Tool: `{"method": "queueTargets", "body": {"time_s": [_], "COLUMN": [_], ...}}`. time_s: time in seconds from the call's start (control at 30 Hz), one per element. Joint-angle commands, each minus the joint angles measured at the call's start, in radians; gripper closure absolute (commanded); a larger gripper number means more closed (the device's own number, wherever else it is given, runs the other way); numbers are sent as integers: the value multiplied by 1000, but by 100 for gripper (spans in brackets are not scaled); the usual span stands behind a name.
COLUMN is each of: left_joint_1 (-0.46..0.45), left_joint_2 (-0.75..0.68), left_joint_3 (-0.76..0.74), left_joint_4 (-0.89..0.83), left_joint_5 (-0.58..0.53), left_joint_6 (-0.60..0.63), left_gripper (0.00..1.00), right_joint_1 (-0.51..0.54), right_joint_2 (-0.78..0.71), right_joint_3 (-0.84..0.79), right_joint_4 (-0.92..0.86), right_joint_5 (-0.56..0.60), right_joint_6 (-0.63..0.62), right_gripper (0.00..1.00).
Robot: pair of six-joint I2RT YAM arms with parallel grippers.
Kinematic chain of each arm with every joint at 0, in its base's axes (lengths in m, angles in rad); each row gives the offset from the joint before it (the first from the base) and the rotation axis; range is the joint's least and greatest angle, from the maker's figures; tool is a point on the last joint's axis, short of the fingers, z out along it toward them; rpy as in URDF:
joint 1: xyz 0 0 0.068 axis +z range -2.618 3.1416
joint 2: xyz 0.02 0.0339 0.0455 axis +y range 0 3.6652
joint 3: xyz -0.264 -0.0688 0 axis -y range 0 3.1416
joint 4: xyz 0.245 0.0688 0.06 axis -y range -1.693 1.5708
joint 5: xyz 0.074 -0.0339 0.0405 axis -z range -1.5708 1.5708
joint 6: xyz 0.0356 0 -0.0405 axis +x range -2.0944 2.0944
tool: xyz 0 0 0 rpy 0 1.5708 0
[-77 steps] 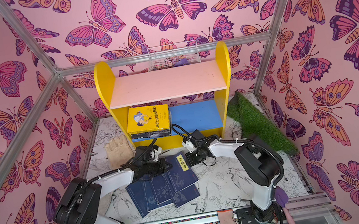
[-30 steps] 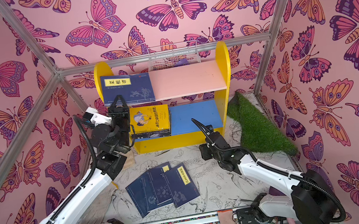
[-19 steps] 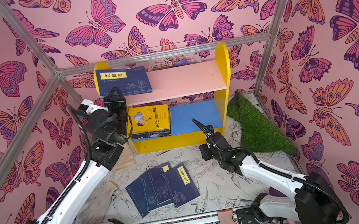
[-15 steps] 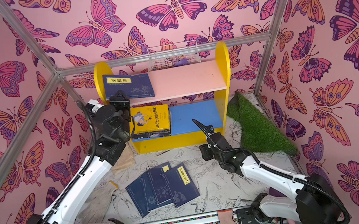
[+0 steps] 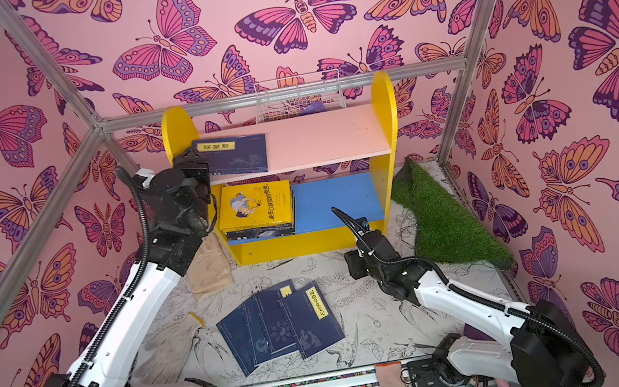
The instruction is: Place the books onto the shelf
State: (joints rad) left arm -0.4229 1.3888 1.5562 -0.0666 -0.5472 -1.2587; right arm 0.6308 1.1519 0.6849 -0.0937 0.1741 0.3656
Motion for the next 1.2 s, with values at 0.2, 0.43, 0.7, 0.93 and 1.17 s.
{"method": "queueTargets", "body": {"time_s": [0.2, 0.43, 0.7, 0.93, 1.17], "left_joint_1": [12, 13, 25, 39, 53], "left_joint_2": [-19, -28, -24, -23, -43], "left_joint_3": [67, 38, 32, 19, 1], "left_joint_4": [-158, -174, -175, -176, -174], "left_joint_5": [6, -20, -14, 1, 10], "left_joint_6": [40, 58, 85, 85, 98], "left_gripper": [28, 28, 27, 26, 26], "right_joint_1": [8, 113, 166, 151, 128], "right_joint_2": [20, 91, 396, 833, 903], "right_joint_3": [60, 531, 1214, 1825, 1863], "right_joint_4": [-38, -281, -552, -788, -651], "right_joint_5": [-83, -375, -385, -341, -239], "right_joint_6": [-28, -201, -382, -553, -556], "right_gripper": [43, 45, 42, 40, 40]}}
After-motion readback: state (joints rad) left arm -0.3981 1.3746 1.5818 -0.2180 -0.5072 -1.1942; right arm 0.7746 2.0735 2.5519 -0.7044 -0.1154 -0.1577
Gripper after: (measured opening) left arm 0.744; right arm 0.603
